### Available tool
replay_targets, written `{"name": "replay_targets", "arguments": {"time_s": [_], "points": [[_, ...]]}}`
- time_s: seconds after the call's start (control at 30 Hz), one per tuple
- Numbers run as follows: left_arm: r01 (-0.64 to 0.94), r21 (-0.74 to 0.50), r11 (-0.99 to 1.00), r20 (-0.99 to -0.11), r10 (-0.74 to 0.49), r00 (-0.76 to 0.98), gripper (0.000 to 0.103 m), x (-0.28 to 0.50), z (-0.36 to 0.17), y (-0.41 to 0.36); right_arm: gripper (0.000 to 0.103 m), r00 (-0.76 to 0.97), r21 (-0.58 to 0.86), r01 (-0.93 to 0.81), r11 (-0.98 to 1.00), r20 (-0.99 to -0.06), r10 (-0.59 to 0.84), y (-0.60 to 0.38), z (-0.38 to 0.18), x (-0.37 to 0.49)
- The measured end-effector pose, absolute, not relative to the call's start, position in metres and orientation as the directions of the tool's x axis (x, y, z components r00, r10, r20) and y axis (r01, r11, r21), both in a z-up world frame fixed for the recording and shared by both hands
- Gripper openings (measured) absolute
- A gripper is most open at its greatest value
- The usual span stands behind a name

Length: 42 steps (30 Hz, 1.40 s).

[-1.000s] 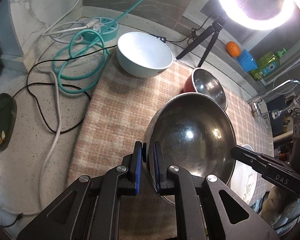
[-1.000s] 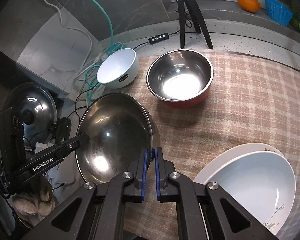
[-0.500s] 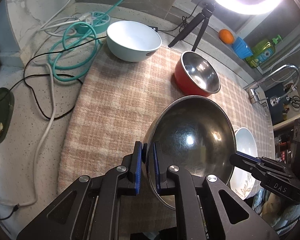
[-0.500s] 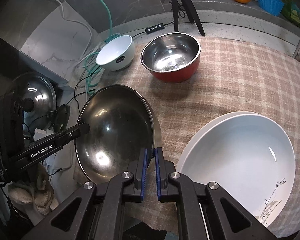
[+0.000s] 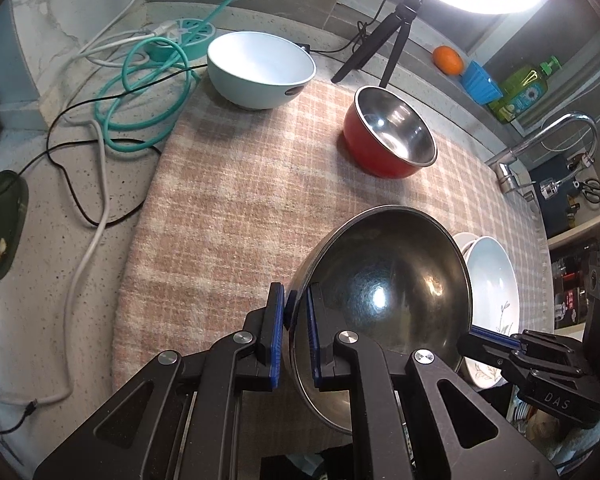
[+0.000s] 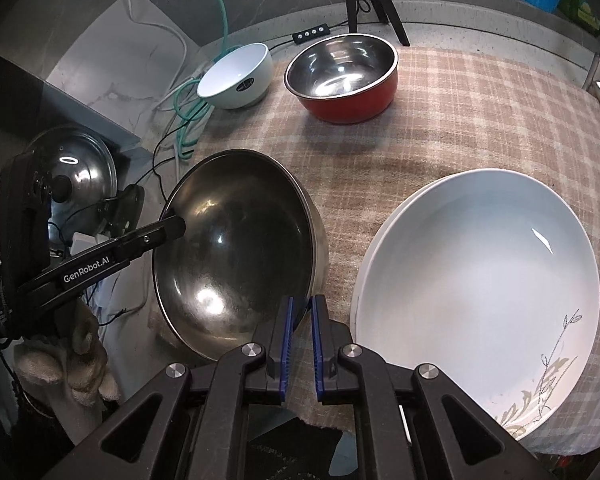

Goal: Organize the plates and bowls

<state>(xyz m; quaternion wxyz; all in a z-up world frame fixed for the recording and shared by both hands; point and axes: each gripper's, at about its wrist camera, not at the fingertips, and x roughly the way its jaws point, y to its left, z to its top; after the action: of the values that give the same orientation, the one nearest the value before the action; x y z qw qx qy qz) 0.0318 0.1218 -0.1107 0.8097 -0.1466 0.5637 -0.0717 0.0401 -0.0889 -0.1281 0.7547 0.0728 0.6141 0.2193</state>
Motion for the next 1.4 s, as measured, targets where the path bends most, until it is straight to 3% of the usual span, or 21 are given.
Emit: {"name": "replay_targets", "arguments": {"time_s": [1.07,1.4], "points": [[-0.030,-0.295,0.955,-0.902,-0.268,0.340,0.010,0.038,-0.117,0.114,0.009,0.097,0.417,-0.229,0.880,-0.889,0.447,-0.094,-0.139,0.025],[-0.037,-0.290,0.956,-0.905,-0.261,0.337,0.013,0.039,-0.116,0.115,0.016,0.107,0.399,-0.232,0.887,-0.896,0.431,-0.096,-0.137,0.026]]}}
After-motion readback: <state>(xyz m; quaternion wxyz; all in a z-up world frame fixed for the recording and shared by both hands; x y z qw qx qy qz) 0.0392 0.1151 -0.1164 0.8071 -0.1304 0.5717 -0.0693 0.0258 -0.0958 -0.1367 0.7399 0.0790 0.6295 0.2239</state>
